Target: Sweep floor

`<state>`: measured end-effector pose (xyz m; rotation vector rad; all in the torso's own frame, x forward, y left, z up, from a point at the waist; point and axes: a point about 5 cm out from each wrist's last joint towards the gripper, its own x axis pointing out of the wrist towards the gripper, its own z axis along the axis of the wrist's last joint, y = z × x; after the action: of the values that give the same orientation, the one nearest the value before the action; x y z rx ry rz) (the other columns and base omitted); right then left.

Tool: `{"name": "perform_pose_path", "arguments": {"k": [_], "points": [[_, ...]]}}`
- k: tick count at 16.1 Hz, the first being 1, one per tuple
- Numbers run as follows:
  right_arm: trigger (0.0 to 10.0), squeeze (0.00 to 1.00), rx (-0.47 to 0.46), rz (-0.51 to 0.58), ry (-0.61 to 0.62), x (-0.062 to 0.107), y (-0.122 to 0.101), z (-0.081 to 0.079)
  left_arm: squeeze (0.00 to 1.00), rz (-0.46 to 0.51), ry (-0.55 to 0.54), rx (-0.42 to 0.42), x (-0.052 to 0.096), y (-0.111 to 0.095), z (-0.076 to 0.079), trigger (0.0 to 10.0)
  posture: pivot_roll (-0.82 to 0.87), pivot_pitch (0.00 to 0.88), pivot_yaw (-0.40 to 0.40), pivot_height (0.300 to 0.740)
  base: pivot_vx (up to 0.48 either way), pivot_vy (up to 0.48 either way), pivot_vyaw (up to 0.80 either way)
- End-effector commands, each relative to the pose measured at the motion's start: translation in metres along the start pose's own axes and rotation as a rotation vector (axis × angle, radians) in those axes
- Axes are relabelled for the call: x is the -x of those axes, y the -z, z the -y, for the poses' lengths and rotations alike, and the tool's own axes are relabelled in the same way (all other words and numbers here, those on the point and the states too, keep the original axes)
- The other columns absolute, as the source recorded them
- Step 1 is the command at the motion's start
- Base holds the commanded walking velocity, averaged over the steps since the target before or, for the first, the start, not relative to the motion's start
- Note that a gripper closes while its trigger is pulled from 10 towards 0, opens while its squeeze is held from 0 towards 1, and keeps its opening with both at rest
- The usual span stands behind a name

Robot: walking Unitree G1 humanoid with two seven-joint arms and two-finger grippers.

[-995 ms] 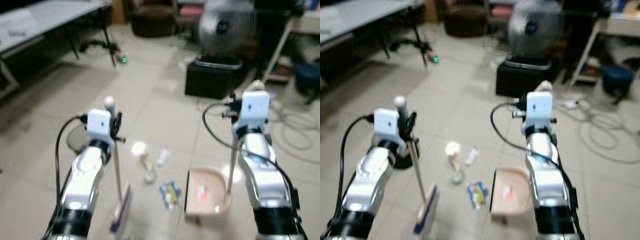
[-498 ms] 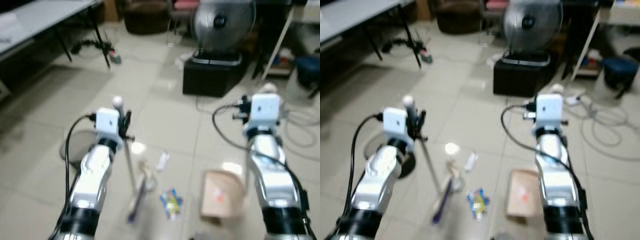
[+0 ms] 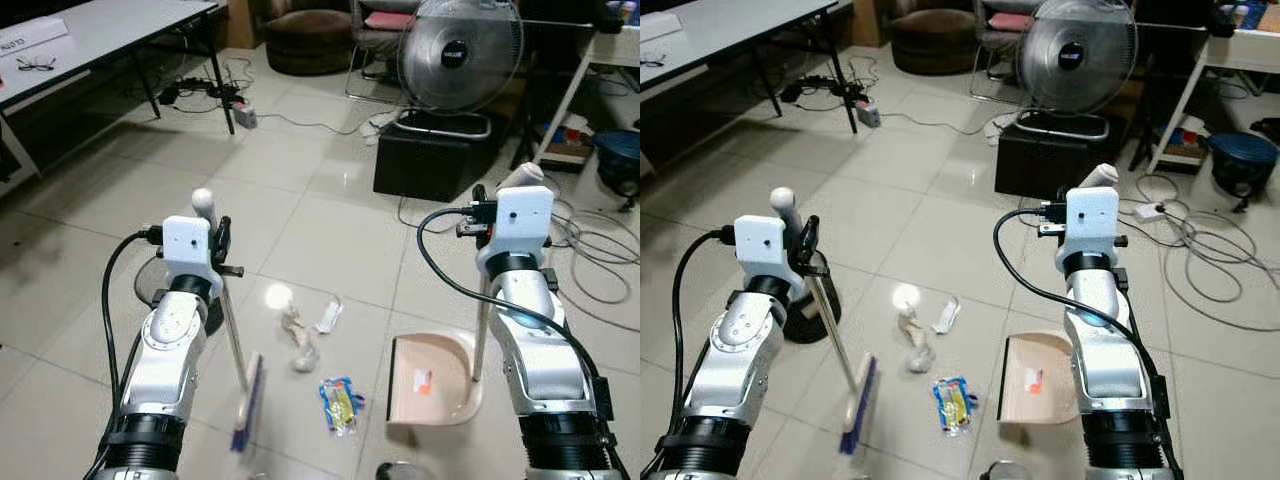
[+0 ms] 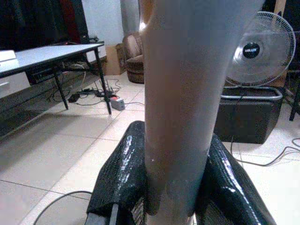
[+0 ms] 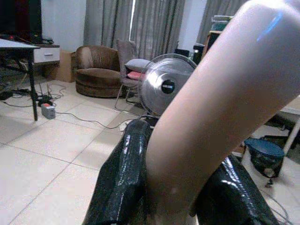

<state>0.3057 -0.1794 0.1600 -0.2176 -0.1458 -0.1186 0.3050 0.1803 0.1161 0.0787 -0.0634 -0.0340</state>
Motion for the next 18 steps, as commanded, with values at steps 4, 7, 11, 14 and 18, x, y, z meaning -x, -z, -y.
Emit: {"name": "perform_pose_path", "arguments": {"k": [4, 7, 11, 14, 18], "points": [[10.0, 0.00, 0.013, 0.047, -0.026, -0.005, -0.002, 0.000, 0.00, 0.017, -0.032, -0.001, -0.003, -0.004, -0.005, 10.0, -0.08, 0.103, 0.044, 0.740, 0.000, 0.000, 0.00], [10.0, 0.00, 0.030, 0.055, -0.079, -0.012, 0.006, -0.007, 0.00, -0.018, -0.055, 0.003, -0.002, 0.003, -0.008, 10.0, -0.06, 0.151, 0.056, 0.740, 0.000, 0.000, 0.00], [10.0, 0.00, 0.068, 0.105, -0.117, -0.023, 0.007, -0.017, 0.00, -0.015, -0.077, 0.004, 0.003, 0.006, -0.014, 10.0, -0.06, 0.245, 0.056, 0.740, 0.000, 0.000, 0.00], [10.0, 0.00, 0.084, 0.175, -0.120, -0.027, 0.009, -0.020, 0.00, 0.064, -0.105, 0.022, 0.005, 0.002, -0.013, 10.0, -0.03, 0.310, 0.043, 0.740, 0.000, 0.000, 0.00], [10.0, 0.00, 0.053, 0.267, -0.140, -0.031, -0.002, -0.040, 0.00, 0.167, -0.093, 0.050, 0.005, -0.004, -0.011, 10.0, -0.04, 0.347, 0.021, 0.740, 0.000, 0.000, 0.00]]}}
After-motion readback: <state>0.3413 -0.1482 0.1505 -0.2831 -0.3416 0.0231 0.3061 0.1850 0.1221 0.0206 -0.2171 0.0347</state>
